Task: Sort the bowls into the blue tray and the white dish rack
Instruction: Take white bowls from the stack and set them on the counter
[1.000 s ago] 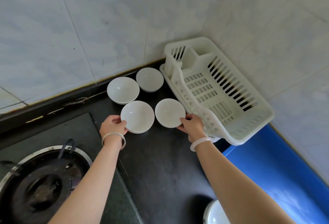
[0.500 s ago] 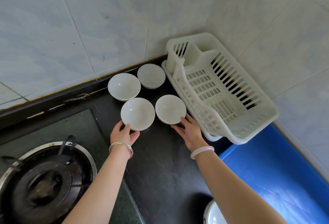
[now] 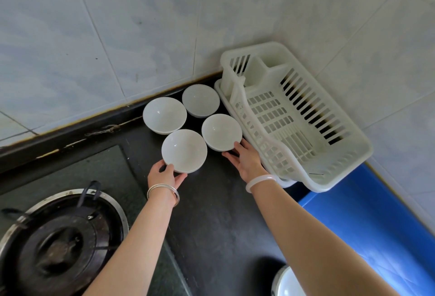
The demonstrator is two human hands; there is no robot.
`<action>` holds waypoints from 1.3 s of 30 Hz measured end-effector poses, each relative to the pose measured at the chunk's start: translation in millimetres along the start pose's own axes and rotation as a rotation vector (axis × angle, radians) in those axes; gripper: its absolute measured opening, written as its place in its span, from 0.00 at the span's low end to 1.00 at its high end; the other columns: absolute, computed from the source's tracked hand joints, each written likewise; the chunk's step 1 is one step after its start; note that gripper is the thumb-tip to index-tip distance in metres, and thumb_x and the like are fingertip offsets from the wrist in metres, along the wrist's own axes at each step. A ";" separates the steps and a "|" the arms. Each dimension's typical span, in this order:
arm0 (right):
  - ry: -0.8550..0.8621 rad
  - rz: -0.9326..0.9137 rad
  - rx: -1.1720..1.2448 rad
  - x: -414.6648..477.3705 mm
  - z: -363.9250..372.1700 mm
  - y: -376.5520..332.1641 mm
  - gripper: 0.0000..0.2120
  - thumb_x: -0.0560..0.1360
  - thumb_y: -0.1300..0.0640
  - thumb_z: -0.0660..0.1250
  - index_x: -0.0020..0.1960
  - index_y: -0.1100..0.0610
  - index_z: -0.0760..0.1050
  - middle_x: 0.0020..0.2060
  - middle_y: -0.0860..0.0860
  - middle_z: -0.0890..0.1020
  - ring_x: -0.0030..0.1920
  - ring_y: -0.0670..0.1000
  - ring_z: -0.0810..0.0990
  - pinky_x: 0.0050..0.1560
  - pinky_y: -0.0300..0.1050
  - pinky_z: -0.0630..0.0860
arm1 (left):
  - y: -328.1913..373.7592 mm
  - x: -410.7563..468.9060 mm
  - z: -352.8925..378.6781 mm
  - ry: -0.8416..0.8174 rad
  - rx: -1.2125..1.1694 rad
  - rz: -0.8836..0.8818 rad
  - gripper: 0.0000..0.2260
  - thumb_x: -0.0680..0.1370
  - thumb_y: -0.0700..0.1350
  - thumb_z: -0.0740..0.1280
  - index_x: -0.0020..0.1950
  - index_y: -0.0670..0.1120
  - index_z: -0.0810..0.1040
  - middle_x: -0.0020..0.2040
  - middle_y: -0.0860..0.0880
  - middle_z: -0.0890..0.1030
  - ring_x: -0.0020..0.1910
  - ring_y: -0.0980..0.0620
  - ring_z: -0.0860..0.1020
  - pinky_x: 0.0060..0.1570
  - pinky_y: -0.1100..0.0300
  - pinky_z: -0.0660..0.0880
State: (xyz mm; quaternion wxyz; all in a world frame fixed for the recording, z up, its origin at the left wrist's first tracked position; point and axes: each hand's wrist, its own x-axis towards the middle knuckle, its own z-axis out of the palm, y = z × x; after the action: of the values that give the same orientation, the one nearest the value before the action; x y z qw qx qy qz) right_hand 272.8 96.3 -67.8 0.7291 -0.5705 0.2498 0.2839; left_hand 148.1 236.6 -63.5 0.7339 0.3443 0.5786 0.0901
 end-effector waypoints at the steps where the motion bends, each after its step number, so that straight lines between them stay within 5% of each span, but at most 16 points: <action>1: -0.003 -0.001 -0.003 0.5 0.8 0.0 0.20 0.79 0.63 0.61 0.71 0.56 0.68 0.66 0.57 0.74 0.56 0.56 0.77 0.50 0.48 0.80 | -0.1 -0.1 0.0 0.001 -0.007 0.000 0.17 0.76 0.35 0.63 0.64 0.45 0.72 0.65 0.40 0.73 0.57 0.37 0.77 0.46 0.51 0.79; 8: -0.005 0.015 -0.047 -0.5 3.1 -1.2 0.21 0.80 0.60 0.60 0.72 0.53 0.66 0.66 0.58 0.74 0.50 0.55 0.79 0.47 0.47 0.79 | -4.4 1.3 -1.1 0.004 -0.025 0.010 0.16 0.76 0.36 0.63 0.64 0.45 0.73 0.65 0.41 0.73 0.58 0.37 0.77 0.42 0.54 0.79; 15: -0.042 0.012 -0.242 -14.5 -4.7 -0.9 0.24 0.81 0.49 0.57 0.75 0.51 0.59 0.69 0.54 0.71 0.62 0.58 0.76 0.56 0.51 0.76 | -14.8 -1.2 -1.8 -0.053 0.051 0.110 0.17 0.78 0.38 0.60 0.66 0.46 0.72 0.63 0.44 0.76 0.56 0.44 0.78 0.52 0.54 0.77; 23: -0.033 -0.167 -0.534 -66.1 -54.5 1.6 0.18 0.82 0.51 0.55 0.71 0.53 0.66 0.62 0.53 0.77 0.56 0.54 0.80 0.53 0.46 0.78 | -45.2 -28.1 -19.3 -0.152 0.326 0.242 0.21 0.78 0.40 0.61 0.71 0.44 0.65 0.68 0.43 0.72 0.61 0.44 0.76 0.61 0.53 0.73; 29: 0.057 -0.335 -0.806 -131.1 -134.9 13.0 0.16 0.81 0.48 0.54 0.63 0.52 0.74 0.46 0.45 0.80 0.46 0.45 0.80 0.49 0.41 0.76 | -86.2 -77.8 -27.5 -0.387 0.587 0.288 0.16 0.78 0.40 0.61 0.66 0.43 0.72 0.61 0.43 0.77 0.53 0.50 0.77 0.60 0.55 0.73; 33: 0.214 -0.383 -0.923 -175.6 -195.7 33.2 0.11 0.80 0.50 0.57 0.52 0.51 0.77 0.44 0.50 0.80 0.44 0.51 0.77 0.43 0.43 0.71 | -125.0 -114.5 -28.2 -0.538 0.911 0.398 0.15 0.78 0.44 0.61 0.65 0.47 0.73 0.62 0.46 0.77 0.60 0.49 0.76 0.64 0.52 0.72; 39: 0.398 -0.363 -1.118 -223.2 -267.1 71.9 0.15 0.77 0.50 0.65 0.62 0.52 0.75 0.55 0.50 0.81 0.50 0.52 0.79 0.47 0.42 0.71 | -179.8 -157.4 -25.1 -0.677 1.182 0.491 0.17 0.77 0.47 0.62 0.67 0.51 0.71 0.64 0.52 0.77 0.60 0.54 0.76 0.57 0.63 0.67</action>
State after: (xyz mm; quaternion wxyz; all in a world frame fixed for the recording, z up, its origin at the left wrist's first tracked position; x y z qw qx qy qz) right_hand 52.4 -179.0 -23.7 0.2959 -0.9415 0.0934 0.1313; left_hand 28.0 28.9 -51.5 0.5225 0.8127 0.1774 -0.1873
